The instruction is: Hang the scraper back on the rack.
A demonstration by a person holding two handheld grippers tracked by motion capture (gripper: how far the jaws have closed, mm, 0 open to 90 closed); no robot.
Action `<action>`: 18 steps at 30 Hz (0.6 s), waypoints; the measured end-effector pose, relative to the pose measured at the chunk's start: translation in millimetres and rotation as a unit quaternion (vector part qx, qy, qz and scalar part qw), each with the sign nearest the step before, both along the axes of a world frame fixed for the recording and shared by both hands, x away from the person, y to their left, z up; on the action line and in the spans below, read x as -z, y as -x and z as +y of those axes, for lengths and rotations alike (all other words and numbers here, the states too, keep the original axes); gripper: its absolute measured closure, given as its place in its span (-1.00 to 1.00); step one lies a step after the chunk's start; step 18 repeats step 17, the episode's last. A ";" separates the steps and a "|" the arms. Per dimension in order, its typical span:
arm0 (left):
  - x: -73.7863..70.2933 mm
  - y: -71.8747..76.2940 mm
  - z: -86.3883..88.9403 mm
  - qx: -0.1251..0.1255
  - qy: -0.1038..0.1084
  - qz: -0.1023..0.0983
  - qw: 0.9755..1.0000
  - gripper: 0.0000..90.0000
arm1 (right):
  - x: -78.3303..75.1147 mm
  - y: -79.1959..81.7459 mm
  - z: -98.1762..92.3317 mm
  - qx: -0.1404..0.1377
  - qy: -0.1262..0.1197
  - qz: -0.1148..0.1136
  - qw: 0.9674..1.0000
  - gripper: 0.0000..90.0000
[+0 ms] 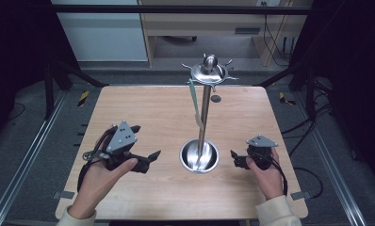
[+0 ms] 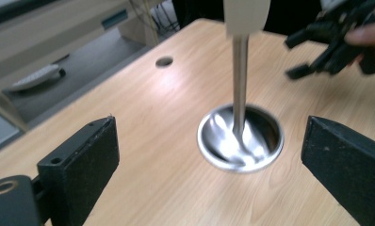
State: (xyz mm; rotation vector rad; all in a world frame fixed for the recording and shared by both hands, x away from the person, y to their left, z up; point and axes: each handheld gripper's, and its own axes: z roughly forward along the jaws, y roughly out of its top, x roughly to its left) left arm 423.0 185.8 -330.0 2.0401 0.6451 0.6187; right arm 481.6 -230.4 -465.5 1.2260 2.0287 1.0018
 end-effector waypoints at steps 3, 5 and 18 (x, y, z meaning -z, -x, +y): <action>22.6 1.3 12.0 -0.013 -0.007 0.016 1.000 -0.90 | -0.1 0.2 0.1 0.000 0.002 0.001 1.000 -0.81; 35.3 1.8 18.5 -0.023 -0.024 0.027 0.999 -0.88 | 0.3 0.2 0.7 0.001 0.002 0.002 1.000 -0.81; 108.5 -22.0 76.4 -0.124 -0.031 0.074 0.989 -0.86 | 0.7 -0.1 1.5 -0.001 0.005 0.003 1.000 -0.81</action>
